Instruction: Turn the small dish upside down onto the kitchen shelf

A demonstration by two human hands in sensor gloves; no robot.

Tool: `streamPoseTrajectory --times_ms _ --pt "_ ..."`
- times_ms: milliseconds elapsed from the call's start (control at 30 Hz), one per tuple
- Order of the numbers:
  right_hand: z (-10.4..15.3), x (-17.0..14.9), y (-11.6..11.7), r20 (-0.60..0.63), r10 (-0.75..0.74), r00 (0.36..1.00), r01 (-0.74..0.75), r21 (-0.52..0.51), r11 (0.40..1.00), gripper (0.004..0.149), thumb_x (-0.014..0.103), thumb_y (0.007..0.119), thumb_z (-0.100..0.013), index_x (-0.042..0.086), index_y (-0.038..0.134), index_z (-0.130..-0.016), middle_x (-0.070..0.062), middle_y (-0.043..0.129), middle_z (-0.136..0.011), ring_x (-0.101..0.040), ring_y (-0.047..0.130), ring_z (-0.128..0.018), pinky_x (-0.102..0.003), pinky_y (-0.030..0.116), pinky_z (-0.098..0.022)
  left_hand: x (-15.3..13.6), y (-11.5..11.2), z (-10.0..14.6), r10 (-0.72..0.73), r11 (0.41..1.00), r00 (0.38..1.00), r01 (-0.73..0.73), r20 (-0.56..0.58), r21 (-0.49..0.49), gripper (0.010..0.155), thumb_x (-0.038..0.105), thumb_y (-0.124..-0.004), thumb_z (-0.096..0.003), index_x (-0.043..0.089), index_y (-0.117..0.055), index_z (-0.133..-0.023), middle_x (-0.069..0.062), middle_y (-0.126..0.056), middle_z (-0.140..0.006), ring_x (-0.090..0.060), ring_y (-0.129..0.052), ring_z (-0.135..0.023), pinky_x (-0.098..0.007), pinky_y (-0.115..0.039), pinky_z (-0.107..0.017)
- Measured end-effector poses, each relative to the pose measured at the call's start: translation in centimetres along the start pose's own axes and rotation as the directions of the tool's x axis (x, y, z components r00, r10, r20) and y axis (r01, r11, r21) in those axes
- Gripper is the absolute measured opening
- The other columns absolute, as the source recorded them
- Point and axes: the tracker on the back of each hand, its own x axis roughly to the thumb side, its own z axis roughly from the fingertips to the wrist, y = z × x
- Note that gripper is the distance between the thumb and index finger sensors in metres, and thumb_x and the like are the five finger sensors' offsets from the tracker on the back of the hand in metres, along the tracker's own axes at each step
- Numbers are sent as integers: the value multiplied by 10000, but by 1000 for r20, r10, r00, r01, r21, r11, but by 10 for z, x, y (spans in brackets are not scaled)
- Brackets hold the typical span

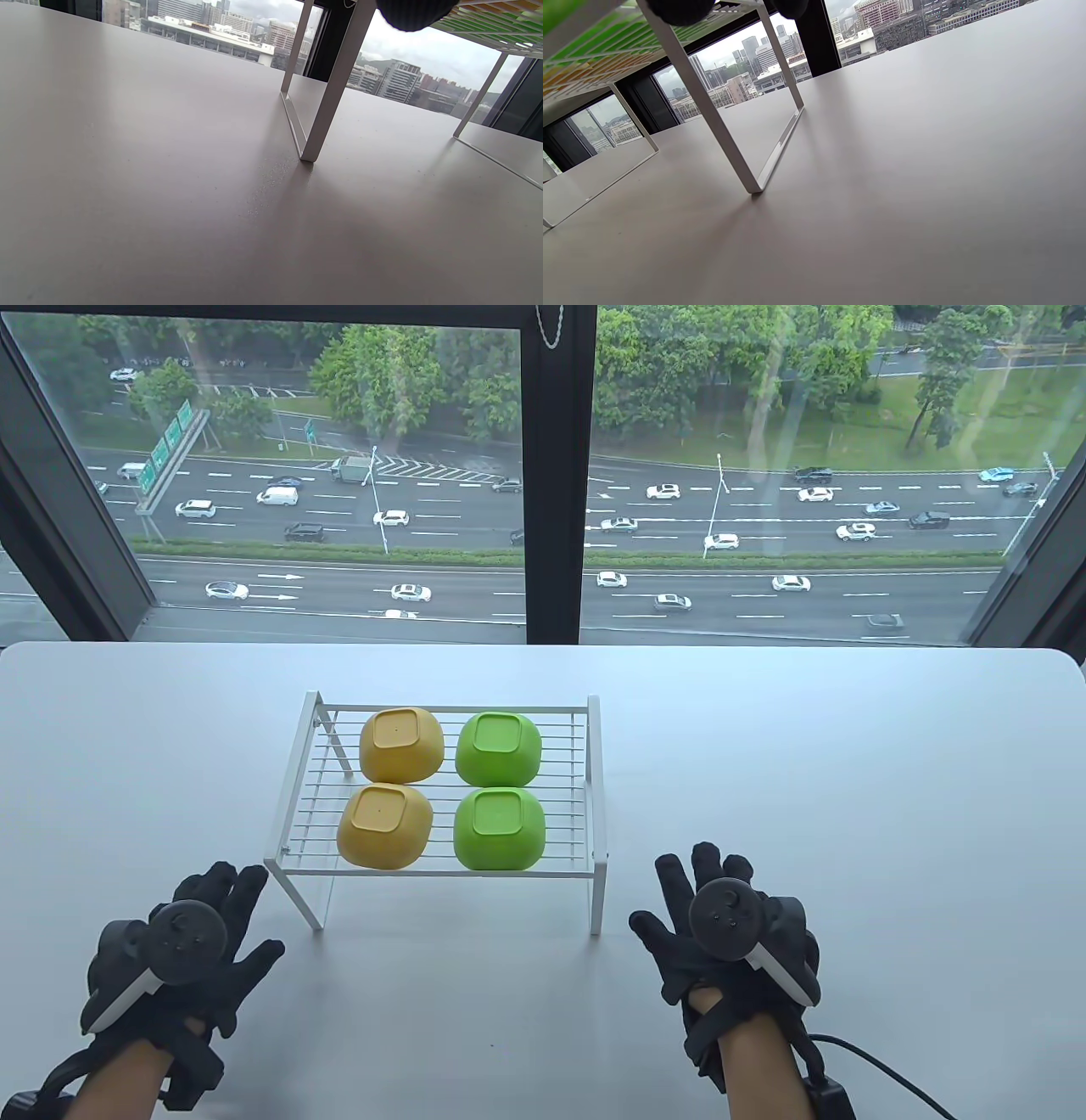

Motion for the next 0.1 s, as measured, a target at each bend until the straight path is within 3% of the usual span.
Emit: streamPoseTrajectory --times_ms 100 --pt "3 6 0 29 -19 999 19 -3 1000 755 632 645 -529 273 417 -1154 -179 213 -1233 -522 174 -1061 -722 301 -720 2 -2 0 -40 999 999 40 13 5 799 580 -657 -455 337 -267 -1108 -84 -235 -1234 -446 -260 -1130 -728 -324 -780"
